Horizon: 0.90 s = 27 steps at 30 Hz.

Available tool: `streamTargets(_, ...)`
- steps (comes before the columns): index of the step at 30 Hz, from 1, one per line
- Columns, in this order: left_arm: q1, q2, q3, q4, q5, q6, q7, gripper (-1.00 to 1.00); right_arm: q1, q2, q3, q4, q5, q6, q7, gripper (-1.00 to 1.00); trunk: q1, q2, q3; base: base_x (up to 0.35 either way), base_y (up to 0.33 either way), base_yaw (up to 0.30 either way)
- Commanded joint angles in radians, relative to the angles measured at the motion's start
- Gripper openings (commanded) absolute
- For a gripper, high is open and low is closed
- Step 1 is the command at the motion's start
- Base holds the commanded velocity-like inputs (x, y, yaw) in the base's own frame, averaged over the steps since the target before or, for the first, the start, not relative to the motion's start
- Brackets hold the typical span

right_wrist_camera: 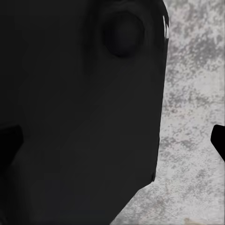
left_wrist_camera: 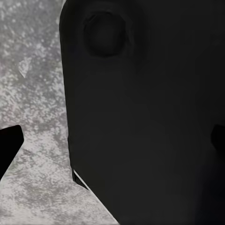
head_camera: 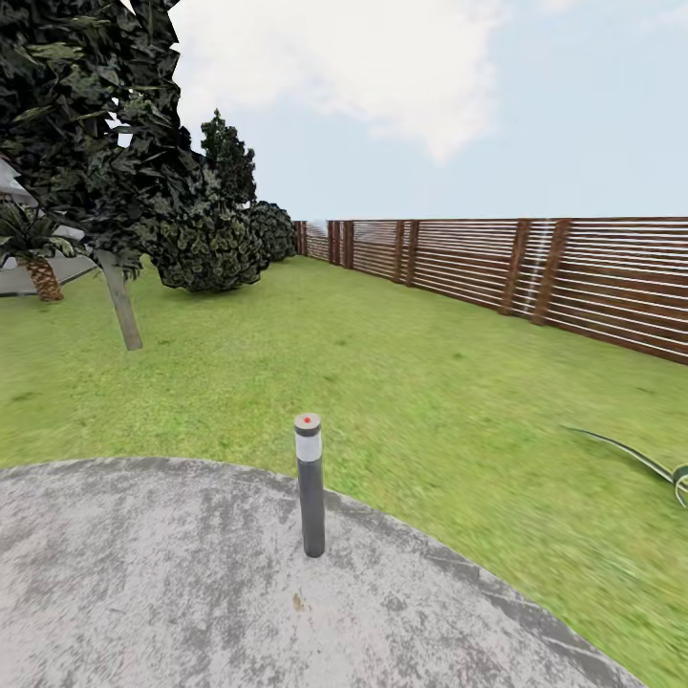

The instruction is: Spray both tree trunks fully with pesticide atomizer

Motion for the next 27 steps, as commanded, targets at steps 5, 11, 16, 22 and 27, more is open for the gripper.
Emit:
streamTargets(5, 0.0, 0.006, 0.001, -0.014, 0.002, -0.002, 0.011, 1.0, -0.002, 0.023, 0.002, -0.022, 0.002, -0.001, -0.003, 1.0, 0.0, 0.0, 0.0, 0.0, 0.0, 0.0)
streamTargets(11, 0.001, 0.009, -0.003, -0.02, 0.001, -0.004, 0.013, 1.0, -0.003, 0.022, 0.002, -0.035, 0.001, -0.019, -0.003, 1.0, 0.0, 0.0, 0.0, 0.0, 0.0, 0.0)
streamTargets(16, 0.0, 0.022, -0.003, -0.039, 0.0, -0.005, 0.013, 1.0, -0.002, 0.011, 0.001, -0.047, 0.001, -0.032, -0.004, 1.0, 0.0, 0.0, 0.0, 0.0, 0.0, 0.0)
streamTargets(22, -0.005, 0.048, -0.003, -0.073, -0.004, -0.005, 0.013, 1.0, -0.003, -0.021, 0.0, -0.081, 0.002, -0.066, -0.004, 1.0, 0.0, 0.0, 0.0, 0.0, 0.0, 0.0)
streamTargets(27, -0.012, 0.052, -0.002, -0.101, -0.006, -0.005, 0.013, 1.0, -0.003, -0.046, 0.0, -0.109, 0.002, -0.094, -0.004, 1.0, 0.0, 0.0, 0.0, 0.0, 0.0, 0.0)
